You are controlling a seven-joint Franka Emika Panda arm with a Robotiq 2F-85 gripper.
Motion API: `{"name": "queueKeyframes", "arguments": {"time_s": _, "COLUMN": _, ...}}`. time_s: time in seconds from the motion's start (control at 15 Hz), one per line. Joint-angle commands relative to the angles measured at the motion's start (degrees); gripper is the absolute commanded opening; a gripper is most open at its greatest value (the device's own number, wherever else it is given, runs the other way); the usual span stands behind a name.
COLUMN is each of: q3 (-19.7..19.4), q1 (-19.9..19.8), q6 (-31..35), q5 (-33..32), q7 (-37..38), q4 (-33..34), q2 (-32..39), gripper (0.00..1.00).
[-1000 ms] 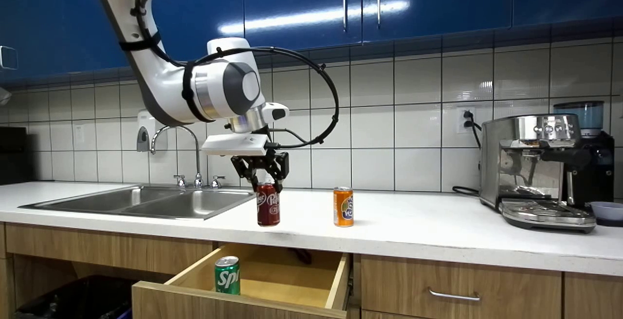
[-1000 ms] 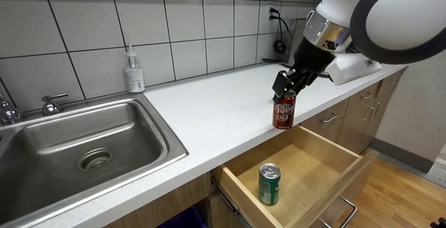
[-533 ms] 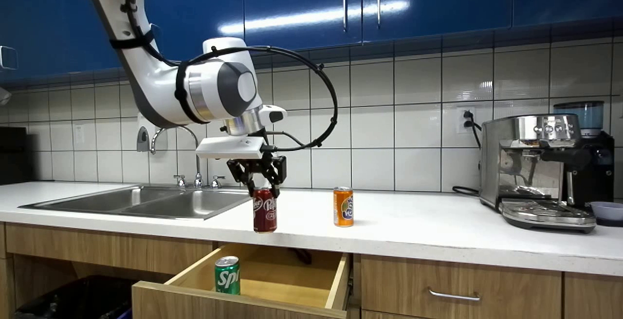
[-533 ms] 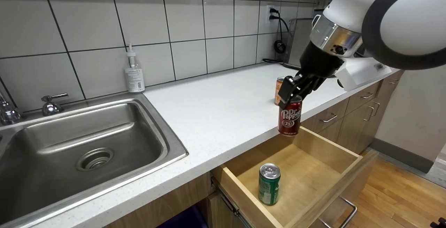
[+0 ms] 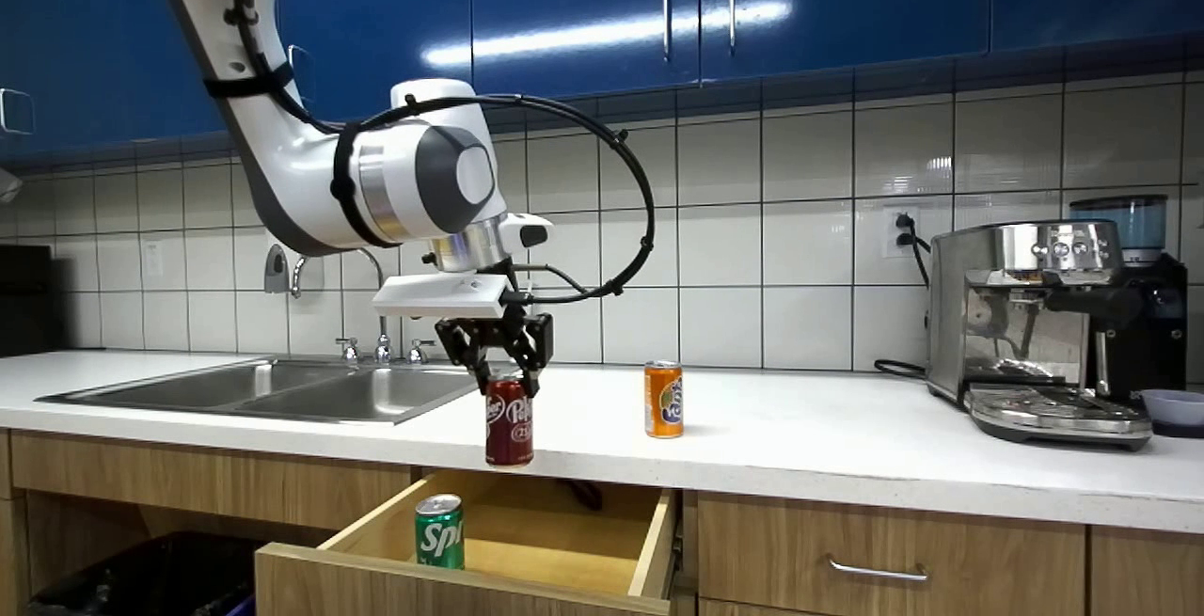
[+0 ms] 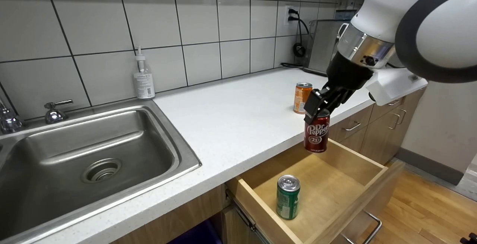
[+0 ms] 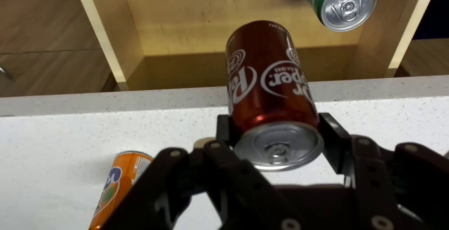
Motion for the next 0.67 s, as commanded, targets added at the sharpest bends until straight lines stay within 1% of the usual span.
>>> {"name": "queueKeyframes", "arguments": {"time_s": 0.0, "q3": 0.1, "q1": -0.8, "q6": -1.0, "q5": -1.8, "q7": 1.6, "q4": -1.3, "q2": -1.9, "gripper": 0.38}}
{"name": "queueKeyframes", "arguments": {"time_s": 0.07, "q3": 0.2, "q1": -0.6, "q6": -1.3, "q5": -0.2, "q7": 0.4, "q4": -1.3, "q2": -1.9, "gripper": 0.38}}
{"name": "queueKeyframes", "arguments": {"time_s": 0.6, "q3": -0.1, "q1": -0.7, "q6": 0.7, "q5": -0.7, "q7": -0.9, "q4": -1.6, "q2": 0.5, "gripper": 0.38}}
